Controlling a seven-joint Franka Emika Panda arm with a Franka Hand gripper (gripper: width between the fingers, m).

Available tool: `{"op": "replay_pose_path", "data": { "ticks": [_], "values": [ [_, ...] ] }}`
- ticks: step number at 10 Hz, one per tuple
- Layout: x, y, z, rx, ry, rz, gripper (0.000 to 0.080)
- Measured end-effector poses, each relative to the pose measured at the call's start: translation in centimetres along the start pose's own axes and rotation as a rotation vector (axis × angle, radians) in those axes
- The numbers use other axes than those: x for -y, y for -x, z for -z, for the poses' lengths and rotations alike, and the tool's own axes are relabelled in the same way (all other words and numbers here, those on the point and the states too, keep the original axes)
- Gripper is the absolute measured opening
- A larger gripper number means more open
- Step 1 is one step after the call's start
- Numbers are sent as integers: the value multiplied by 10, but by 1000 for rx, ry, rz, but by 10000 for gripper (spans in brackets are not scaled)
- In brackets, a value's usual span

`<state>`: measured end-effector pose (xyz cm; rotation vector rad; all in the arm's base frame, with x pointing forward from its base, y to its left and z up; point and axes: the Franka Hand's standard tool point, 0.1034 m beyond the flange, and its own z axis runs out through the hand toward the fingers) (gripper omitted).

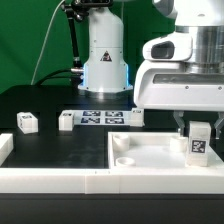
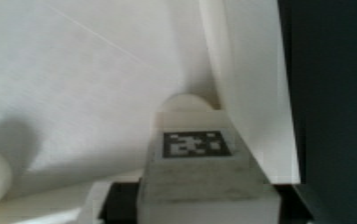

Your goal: Assemble one leg

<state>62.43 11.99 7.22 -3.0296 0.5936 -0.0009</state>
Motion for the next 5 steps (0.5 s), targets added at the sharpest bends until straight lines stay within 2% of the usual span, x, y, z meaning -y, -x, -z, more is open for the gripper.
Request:
{"op": "replay_pose_path", "data": {
  "ticks": [2,5],
  "values": [
    [0,0,0,-4,-13,-221,290],
    [0,0,0,0,-18,-590,290]
  ]
}}
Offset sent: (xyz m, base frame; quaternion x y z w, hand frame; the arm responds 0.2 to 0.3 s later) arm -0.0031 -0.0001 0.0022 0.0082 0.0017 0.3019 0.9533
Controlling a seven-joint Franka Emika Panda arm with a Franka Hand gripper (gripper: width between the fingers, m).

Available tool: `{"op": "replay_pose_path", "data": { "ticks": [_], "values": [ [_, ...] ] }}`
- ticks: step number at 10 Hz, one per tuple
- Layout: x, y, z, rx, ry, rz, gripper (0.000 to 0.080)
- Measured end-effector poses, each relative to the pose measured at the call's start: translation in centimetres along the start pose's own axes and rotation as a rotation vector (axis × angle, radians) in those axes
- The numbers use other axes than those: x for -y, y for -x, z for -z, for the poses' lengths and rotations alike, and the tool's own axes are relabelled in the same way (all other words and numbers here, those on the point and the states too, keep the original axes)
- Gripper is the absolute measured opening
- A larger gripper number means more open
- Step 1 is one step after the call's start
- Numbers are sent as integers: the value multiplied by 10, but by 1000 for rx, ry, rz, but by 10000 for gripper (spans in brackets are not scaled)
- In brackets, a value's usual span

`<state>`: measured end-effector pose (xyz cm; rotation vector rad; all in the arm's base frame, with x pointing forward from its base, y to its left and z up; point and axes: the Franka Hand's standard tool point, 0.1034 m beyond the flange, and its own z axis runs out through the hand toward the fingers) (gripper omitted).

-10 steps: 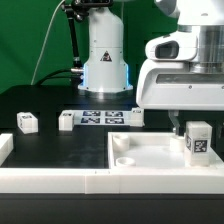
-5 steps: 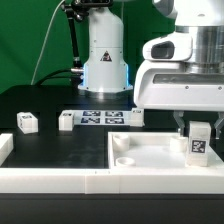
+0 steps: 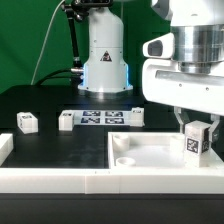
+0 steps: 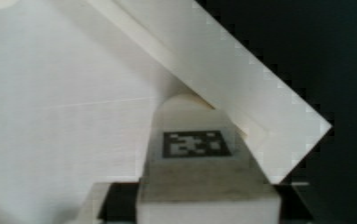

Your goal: Assemble one leg

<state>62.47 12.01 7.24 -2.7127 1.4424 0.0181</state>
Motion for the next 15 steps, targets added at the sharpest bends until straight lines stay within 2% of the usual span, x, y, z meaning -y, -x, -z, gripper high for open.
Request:
{"op": "replay_pose_path", "data": {
  "ticks": [5,8,14,15],
  "values": [
    [1,-1,0,11,-9,-606,291],
    [1,-1,1,3,-8,-821,291],
    [-2,-4,0,1,-7,-881,313],
    [-2,-4,0,1,-7,-879,497]
  ]
}}
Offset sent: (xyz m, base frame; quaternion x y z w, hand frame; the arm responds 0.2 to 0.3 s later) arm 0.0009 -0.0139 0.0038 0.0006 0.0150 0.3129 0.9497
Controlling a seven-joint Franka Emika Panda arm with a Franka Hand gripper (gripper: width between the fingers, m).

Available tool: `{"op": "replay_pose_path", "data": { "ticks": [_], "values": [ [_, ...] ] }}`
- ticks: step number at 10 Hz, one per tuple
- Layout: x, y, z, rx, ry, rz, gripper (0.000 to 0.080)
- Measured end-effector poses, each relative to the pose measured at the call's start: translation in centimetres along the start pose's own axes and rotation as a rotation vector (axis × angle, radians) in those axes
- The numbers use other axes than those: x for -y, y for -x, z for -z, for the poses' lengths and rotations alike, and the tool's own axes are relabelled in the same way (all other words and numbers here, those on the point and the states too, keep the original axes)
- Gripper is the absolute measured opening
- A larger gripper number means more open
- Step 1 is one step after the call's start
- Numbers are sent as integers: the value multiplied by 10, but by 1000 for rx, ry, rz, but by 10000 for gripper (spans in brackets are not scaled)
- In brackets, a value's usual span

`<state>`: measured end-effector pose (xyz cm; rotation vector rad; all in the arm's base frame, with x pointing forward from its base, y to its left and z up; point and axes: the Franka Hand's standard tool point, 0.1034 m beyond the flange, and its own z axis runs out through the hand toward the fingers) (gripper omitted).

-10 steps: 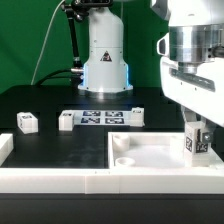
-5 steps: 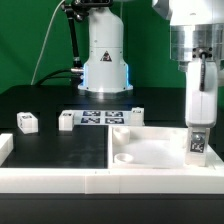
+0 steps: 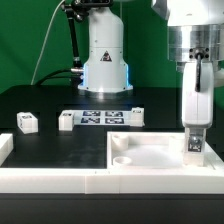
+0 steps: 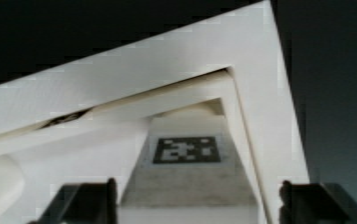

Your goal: Assemble one leg

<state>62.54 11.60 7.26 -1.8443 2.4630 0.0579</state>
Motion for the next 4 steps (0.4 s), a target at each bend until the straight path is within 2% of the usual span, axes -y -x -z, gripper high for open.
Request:
{"op": "replay_pose_path", "data": {
  "ticks": [1,4],
  "values": [
    [0,0,0,0,0,2,599],
    [0,1,0,0,0,5,647]
  ]
}}
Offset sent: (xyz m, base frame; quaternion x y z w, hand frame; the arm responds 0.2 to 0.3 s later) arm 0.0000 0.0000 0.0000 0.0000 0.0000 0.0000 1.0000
